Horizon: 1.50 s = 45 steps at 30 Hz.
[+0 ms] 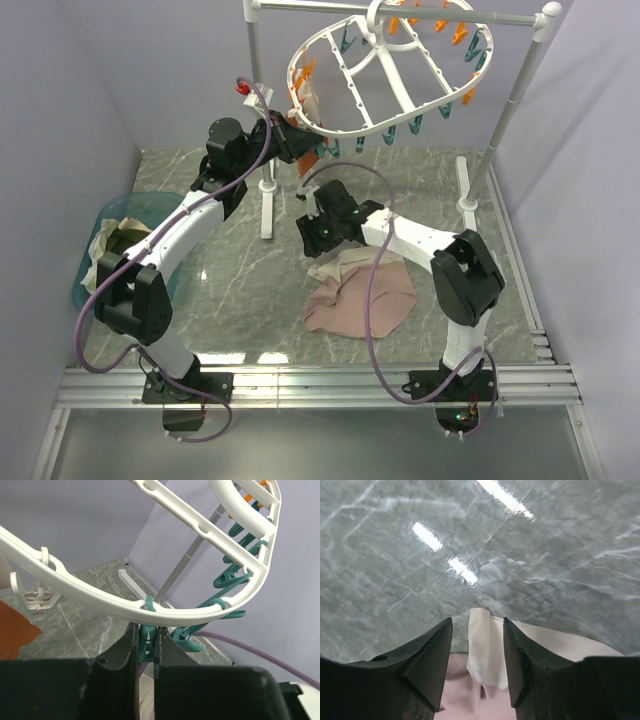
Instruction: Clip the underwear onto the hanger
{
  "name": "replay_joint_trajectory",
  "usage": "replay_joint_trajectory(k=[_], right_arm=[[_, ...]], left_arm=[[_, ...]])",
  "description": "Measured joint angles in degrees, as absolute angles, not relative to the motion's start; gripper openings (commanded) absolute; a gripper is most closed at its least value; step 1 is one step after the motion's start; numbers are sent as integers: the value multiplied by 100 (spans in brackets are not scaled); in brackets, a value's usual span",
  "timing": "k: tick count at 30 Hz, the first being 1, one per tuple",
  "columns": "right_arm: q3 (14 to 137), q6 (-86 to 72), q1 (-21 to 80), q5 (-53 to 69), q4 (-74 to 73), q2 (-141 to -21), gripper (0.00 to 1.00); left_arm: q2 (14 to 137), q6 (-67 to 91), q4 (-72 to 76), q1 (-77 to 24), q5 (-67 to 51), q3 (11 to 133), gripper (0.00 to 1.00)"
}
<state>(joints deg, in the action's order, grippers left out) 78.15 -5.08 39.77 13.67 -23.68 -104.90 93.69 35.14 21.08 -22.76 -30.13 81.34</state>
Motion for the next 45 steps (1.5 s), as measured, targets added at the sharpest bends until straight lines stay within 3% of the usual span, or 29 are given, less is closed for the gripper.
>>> replay_joint_trajectory(k=[13,17,18,21,28,35,42,43,44,45], right_arm=[[8442,-191,4628,937,-3391,-11638,51],[8600,-27,4652,775,-3457,-11799,31],[8628,-8,4652,718,-3461,-11841,19],[8667,34,4652,585,-3474,-11865,0],[8713,-263,4331,486,-3229,-11745,0],[7850,-1404,3378,565,-2047,-10495,0],[7940,-1959,3632,1059,-1328,-10600,0],[8014,-1981,3680,1144,-1321,-10746,6],[8079,-2010,3732,1258,-1328,-10906,24],[8112,-2060,3763,1356,-1332,-11028,34]], left_arm=[[9371,3516,2108,-2215,-3020,8136,0],[9400,3516,2110,-2215,-3022,8141,0],[9411,3516,2110,-2215,-3024,8145,0],[9435,3516,2110,-2215,-3028,8147,0],[9441,3516,2108,-2215,-3046,8167,0],[9445,3516,2108,-2215,-3072,8167,0],[9445,3516,2104,-2215,-3079,8167,0],[9445,3514,2106,-2213,-3079,8167,0],[9445,3516,2104,-2213,-3079,8167,0],[9445,3514,2104,-2215,-3079,8167,0]])
